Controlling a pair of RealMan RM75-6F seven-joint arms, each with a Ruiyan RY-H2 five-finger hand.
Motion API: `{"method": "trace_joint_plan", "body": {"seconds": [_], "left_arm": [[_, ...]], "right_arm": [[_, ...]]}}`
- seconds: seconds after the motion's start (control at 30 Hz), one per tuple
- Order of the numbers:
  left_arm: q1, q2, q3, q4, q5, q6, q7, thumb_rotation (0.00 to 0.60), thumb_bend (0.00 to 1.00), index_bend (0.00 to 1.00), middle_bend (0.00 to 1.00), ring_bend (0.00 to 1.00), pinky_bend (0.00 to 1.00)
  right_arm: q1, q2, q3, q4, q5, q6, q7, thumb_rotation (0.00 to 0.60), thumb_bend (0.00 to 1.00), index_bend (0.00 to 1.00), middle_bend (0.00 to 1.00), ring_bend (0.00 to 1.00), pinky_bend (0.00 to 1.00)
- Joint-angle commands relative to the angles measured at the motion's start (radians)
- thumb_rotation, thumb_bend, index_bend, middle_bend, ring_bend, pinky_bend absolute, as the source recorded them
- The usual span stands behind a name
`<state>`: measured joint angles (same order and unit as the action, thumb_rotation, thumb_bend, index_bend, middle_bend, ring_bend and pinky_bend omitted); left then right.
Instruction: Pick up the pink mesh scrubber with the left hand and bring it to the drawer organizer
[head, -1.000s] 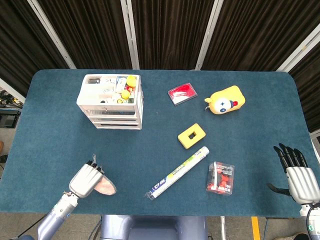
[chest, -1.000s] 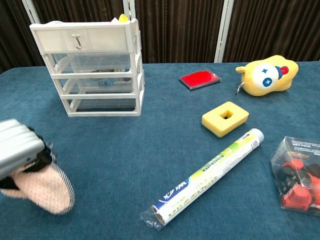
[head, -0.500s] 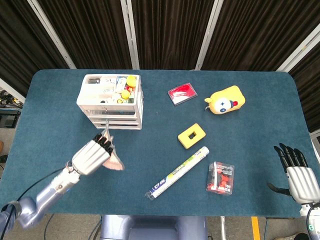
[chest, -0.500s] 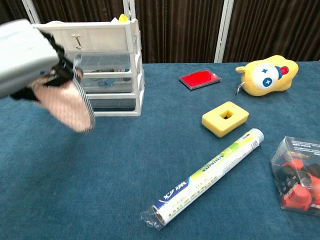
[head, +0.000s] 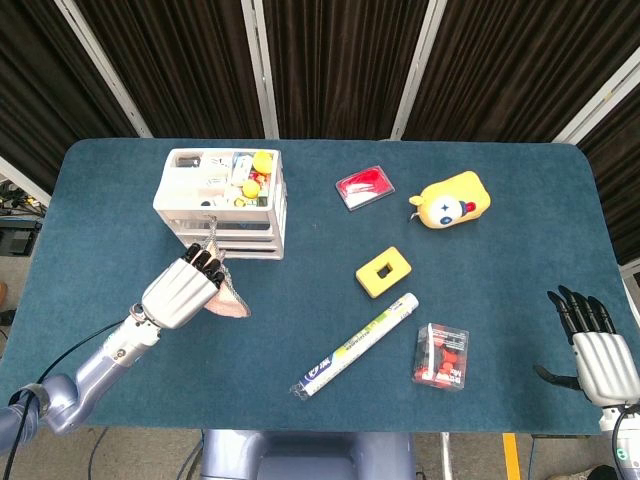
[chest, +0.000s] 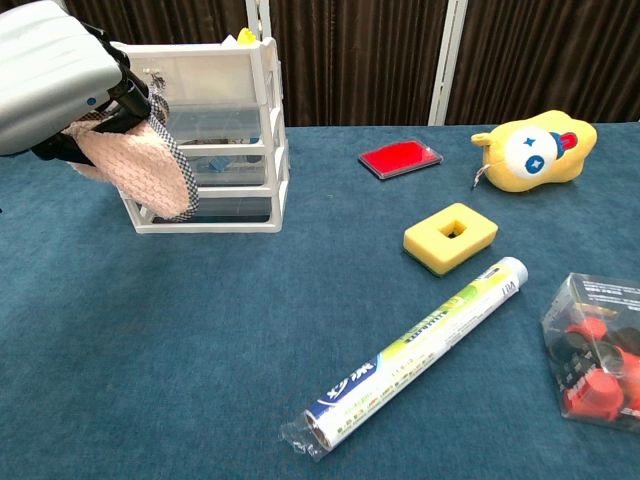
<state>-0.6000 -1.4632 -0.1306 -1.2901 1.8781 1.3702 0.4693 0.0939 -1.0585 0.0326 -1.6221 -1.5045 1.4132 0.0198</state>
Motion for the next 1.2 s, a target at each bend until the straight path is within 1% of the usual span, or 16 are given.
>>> {"method": "trace_joint_plan", "body": {"seconds": [0.03, 0.23, 0.7, 1.2], "left_arm": [[0.007, -0.009, 0.004, 0.003, -0.010, 0.014, -0.007, 0.600, 0.58, 0.91, 0.72, 0.61, 0.56], [0.015, -0.020, 0.012, -0.003, -0.029, 0.028, -0.009, 0.600, 0.58, 0.91, 0.72, 0.61, 0.56], [0.033, -0.023, 0.036, -0.017, -0.034, 0.063, 0.002, 0.600, 0.58, 0.91, 0.72, 0.61, 0.56], [0.029, -0.034, 0.034, 0.003, -0.056, 0.068, -0.007, 0.600, 0.58, 0.91, 0.72, 0.61, 0.56]], "right_arm": [[0.000, 0.000, 0.000, 0.000, 0.000, 0.000, 0.001, 0.600, 0.00, 0.00, 0.00, 0.00, 0.00], [-0.001, -0.001, 0.000, 0.000, -0.001, 0.002, 0.000, 0.600, 0.00, 0.00, 0.00, 0.00, 0.00], [-0.001, -0.001, 0.001, -0.001, -0.001, 0.003, 0.001, 0.600, 0.00, 0.00, 0.00, 0.00, 0.00], [0.000, -0.001, 0.001, -0.001, 0.000, 0.002, 0.001, 0.600, 0.00, 0.00, 0.00, 0.00, 0.00]]}}
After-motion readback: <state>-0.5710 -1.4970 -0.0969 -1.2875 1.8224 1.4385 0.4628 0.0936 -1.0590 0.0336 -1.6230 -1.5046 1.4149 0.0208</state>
